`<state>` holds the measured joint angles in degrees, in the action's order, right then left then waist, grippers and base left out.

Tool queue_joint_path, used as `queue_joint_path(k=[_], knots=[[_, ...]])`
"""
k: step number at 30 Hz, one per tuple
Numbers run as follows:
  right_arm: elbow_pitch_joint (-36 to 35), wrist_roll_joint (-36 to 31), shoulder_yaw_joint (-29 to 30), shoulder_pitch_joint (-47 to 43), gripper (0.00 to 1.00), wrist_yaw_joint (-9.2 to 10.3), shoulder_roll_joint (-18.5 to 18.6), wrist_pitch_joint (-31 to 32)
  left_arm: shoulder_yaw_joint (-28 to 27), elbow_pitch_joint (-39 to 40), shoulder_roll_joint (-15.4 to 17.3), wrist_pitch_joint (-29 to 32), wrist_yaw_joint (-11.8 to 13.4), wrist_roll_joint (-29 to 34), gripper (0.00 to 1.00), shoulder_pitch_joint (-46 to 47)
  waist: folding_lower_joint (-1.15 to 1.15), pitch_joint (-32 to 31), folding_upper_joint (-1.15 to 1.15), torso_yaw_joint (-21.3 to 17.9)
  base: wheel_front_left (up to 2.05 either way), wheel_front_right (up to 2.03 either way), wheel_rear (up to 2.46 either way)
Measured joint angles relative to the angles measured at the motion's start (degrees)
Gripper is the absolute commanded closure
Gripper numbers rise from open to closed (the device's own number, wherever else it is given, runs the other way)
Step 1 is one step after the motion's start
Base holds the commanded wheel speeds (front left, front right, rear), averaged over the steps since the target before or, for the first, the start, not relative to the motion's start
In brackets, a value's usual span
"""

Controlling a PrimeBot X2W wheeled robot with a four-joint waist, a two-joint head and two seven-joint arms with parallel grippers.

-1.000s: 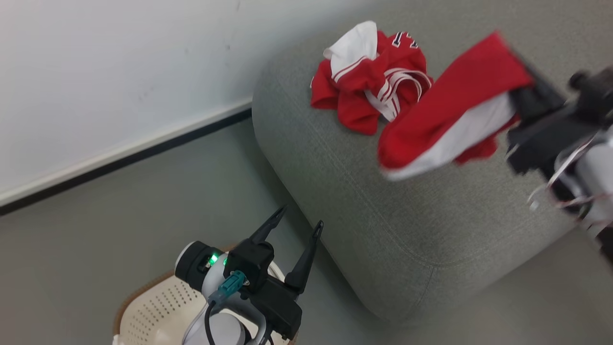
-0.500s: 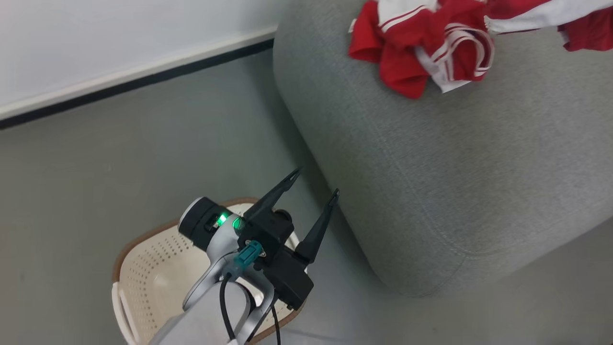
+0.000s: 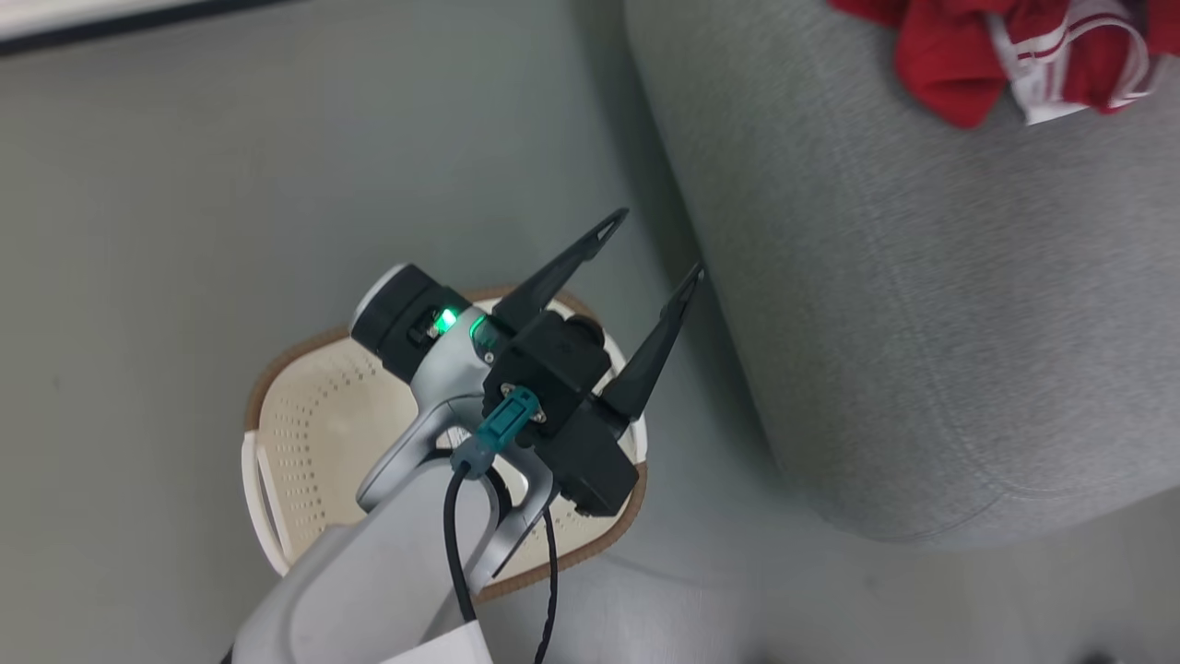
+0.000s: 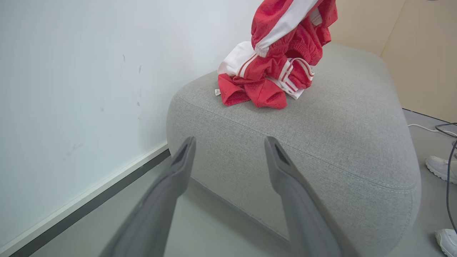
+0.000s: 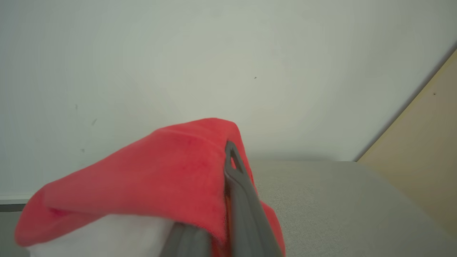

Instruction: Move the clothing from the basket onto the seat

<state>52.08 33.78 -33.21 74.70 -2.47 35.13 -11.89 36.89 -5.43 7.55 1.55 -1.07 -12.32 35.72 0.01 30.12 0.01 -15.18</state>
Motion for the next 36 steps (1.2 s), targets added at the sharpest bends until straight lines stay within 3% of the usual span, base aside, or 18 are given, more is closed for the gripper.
queue_joint_path(k=[5, 10, 13, 14, 15, 16, 17, 25, 36], knots=[[0.3, -0.1, -0.5, 1.7, 1.0, -0.08, -2.9, -0.6, -0.4, 1.4, 1.0, 1.4, 0.0, 1.6, 0.0, 1.3, 0.0, 4.1, 0.0, 1.0, 0.0, 0.0, 0.0], [0.8, -0.1, -0.1, 3.5, 1.0, -0.15, -3.1, -1.0, -0.8, 3.2, 1.5, 2.4, 0.0, 2.5, 0.0, 4.3, -0.01, 8.1, 0.0, 1.4, 0.0, 0.0, 0.0], [0.7, -0.1, 0.1, 4.9, 0.54, -0.33, -3.5, -1.3, -1.4, 4.2, 2.5, 3.0, 0.0, 3.0, 0.0, 5.4, 0.0, 10.5, 0.0, 1.3, 0.0, 0.0, 0.0], [0.8, -0.1, 0.1, 5.3, 0.54, -0.34, -3.8, -1.4, -1.5, 4.2, 2.8, 3.0, 0.0, 3.1, 0.0, 5.7, 0.0, 11.2, 0.0, 1.2, 0.0, 0.0, 0.0], [1.1, -0.1, 0.1, 5.5, 0.38, -0.4, -4.1, -1.7, -1.5, 4.0, 3.0, 3.0, -0.1, 3.3, 0.0, 6.0, 0.0, 12.0, 0.0, 1.1, 0.0, 0.0, 0.0], [1.5, -0.1, 0.1, 5.5, 0.07, -0.43, -4.5, -1.8, -1.6, 3.8, 3.1, 3.0, -0.4, 3.3, 0.0, 6.4, 0.0, 12.6, 0.0, 0.9, 0.0, 0.0, 0.0], [2.0, -0.1, 0.0, 5.4, 0.0, -0.59, -5.0, -1.8, -1.7, 3.6, 3.1, 2.9, -0.5, 3.3, 0.0, 6.5, 0.0, 13.3, 0.0, 0.8, 0.0, 0.0, 0.0], [3.0, -0.3, -0.7, 3.0, 0.0, -1.58, -6.8, -2.4, -2.7, 1.4, 4.2, 1.5, -0.5, 3.3, 0.0, 6.5, -0.01, 14.4, 0.0, -1.4, 0.0, 0.0, 0.0], [0.5, -1.6, -1.8, -5.5, 0.0, -2.16, -8.3, -2.8, -4.8, -2.7, 4.4, -2.3, 0.1, 1.6, 0.0, 3.6, -0.02, 9.3, -0.01, -2.9, 0.0, 0.0, 0.0]])
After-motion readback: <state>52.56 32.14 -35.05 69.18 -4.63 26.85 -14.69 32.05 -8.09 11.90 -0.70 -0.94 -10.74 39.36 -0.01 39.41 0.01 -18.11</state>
